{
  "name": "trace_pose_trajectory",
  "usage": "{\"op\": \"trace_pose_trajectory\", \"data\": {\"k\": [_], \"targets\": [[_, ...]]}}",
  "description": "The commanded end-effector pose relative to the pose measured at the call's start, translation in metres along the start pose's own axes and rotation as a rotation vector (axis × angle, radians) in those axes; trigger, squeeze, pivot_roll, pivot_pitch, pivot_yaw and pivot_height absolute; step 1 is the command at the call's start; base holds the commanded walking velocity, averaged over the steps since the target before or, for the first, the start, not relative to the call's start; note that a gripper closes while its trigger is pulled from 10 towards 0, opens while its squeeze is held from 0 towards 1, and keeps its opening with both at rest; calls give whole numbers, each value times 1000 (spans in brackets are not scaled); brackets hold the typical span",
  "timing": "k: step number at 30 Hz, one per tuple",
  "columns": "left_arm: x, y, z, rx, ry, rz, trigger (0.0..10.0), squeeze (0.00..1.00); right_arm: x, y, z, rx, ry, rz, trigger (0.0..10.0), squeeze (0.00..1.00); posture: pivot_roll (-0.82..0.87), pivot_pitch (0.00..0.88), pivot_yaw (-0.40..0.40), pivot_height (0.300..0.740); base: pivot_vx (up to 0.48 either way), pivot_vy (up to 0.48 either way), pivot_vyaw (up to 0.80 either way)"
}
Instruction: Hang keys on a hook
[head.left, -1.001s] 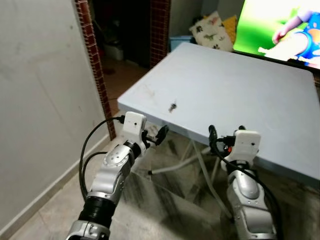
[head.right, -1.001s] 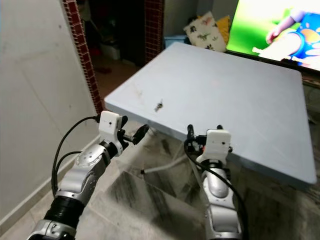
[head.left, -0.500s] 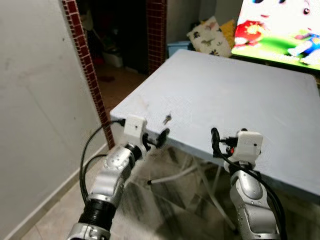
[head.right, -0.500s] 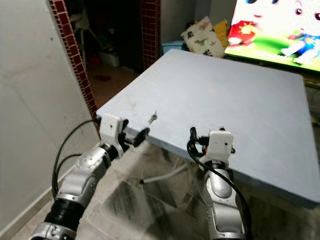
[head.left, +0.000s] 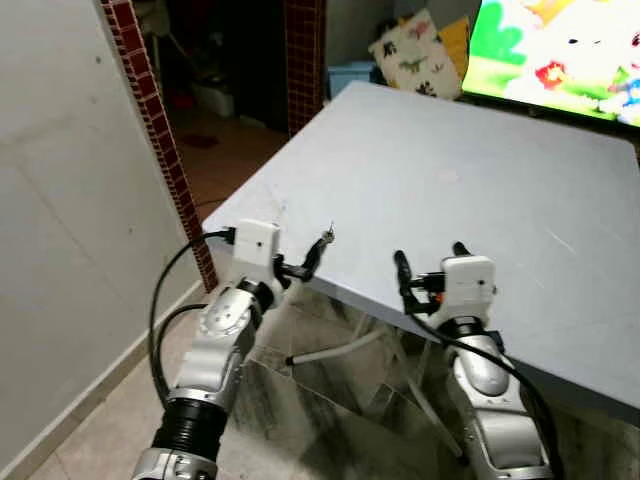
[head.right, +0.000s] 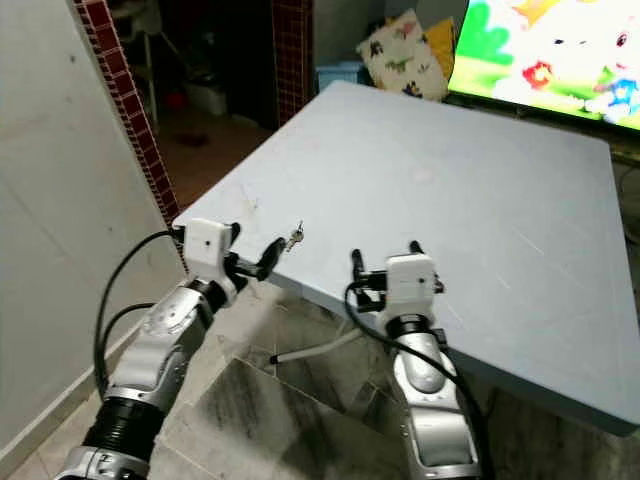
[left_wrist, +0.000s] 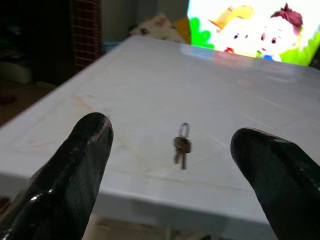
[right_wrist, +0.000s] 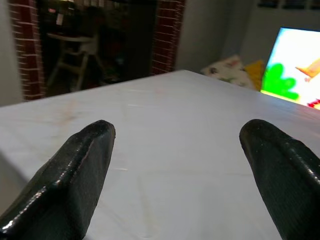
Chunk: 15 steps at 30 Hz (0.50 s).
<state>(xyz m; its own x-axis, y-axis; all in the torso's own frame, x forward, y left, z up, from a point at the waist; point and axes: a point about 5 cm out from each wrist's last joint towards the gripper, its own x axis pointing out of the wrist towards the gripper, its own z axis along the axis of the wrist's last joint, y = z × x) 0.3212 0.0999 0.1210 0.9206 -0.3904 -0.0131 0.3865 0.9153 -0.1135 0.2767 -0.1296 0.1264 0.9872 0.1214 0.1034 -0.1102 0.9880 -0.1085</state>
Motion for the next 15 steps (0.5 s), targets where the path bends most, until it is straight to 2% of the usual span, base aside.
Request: {"op": "trace_pose_trajectory", "data": {"k": [1, 4, 6, 9, 10, 15], "targets": [[-1, -3, 3, 21, -18, -2, 10000, 0, -2, 0, 2, 44, 21, 40, 10000, 0, 43, 0, -3, 740, 0, 0, 0], [-1, -4, 2, 23, -17, -2, 10000, 0, -1, -6, 4, 95, 7, -4, 10000, 0, 44, 0, -5, 740, 0, 0, 0], [0, -6, 3, 5, -17, -8, 10000, 0, 0, -9, 3, 93, 13, -25, 10000, 0, 46, 0, -6, 740, 0, 0, 0], [2, -7, 6, -5, -28, -15, 10000, 0, 2, -12, 3, 106, 12, -40, 10000, 0, 57, 0, -12, 740, 0, -274, 0], [2, -4, 7, -2, -29, -2, 10000, 0, 3, -11, 3, 76, 11, -42, 10000, 0, 59, 0, -14, 740, 0, -424, 0], [1, 4, 7, -5, -24, 27, 10000, 0, 4, -6, 5, 99, -3, -21, 10000, 0, 59, 0, -15, 740, 0, -436, 0]]}}
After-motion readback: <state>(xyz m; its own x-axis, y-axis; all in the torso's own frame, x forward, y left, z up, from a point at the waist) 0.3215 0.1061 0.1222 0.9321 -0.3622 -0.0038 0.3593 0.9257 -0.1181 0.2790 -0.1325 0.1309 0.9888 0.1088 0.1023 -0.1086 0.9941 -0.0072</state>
